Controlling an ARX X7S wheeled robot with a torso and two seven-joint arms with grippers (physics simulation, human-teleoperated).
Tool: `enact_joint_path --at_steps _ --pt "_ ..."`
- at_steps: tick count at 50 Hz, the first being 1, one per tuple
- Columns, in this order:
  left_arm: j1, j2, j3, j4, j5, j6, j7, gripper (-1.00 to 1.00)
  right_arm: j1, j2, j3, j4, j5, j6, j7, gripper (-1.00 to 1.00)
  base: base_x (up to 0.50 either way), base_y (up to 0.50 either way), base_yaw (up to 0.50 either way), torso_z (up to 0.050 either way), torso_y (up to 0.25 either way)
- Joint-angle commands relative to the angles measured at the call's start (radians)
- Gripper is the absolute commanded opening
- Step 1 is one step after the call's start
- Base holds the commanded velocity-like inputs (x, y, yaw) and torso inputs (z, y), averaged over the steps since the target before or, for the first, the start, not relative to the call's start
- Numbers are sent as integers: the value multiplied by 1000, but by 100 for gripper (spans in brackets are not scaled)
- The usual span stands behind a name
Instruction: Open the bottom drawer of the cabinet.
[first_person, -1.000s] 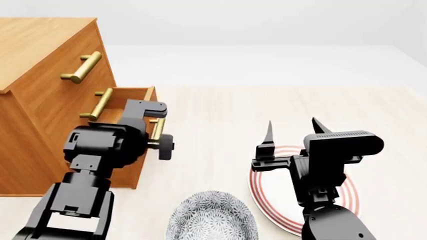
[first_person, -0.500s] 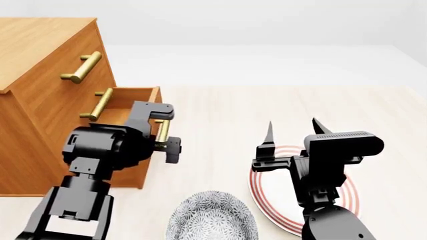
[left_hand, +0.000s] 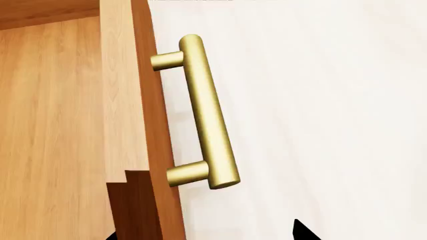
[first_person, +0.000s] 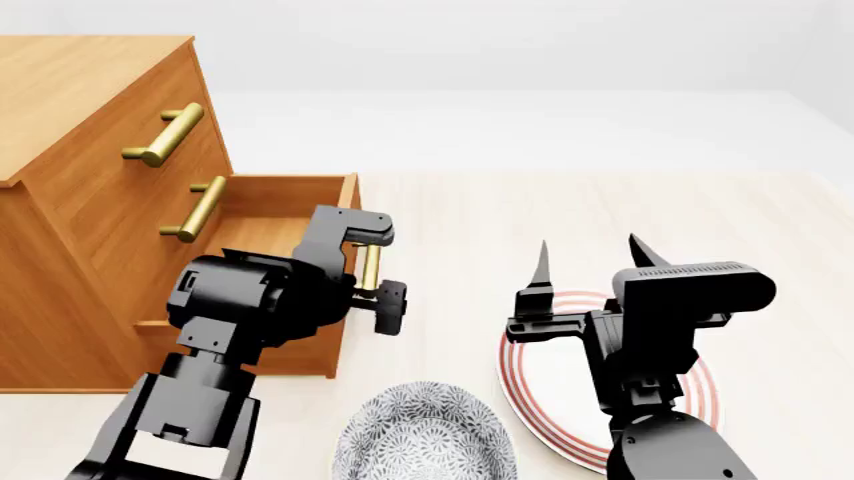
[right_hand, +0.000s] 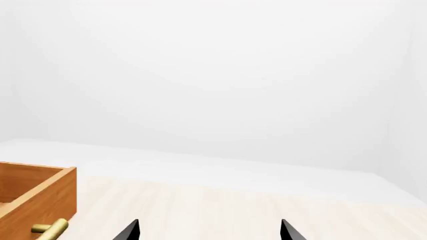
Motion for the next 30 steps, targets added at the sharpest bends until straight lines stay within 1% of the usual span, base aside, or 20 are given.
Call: enact_joint_path --at_steps 1,12,23,26,28,29,30 --pt "20 49 13 30 -83 -7 10 100 -4 5 3 -6 6 0 4 100 0 0 0 0 0" --pt "25 64 30 66 -162 -12 -17 100 -5 6 -2 2 9 -6 5 100 0 0 0 0 0" --pt "24 50 52 83 -215 -5 -43 100 -9 10 0 4 12 -11 8 100 0 0 0 0 1" --pt "29 45 50 117 -229 -12 -58 100 -6 10 -1 6 13 -11 9 100 0 0 0 3 0" --pt "48 33 57 177 -220 30 -72 100 -5 11 -2 3 14 -8 10 100 0 0 0 0 5" --pt "65 25 44 239 -211 65 -102 100 -5 12 -1 1 15 -6 10 100 0 0 0 0 0" --pt "66 24 44 241 -214 65 -104 100 -5 12 -1 1 16 -6 10 100 0 0 0 0 0"
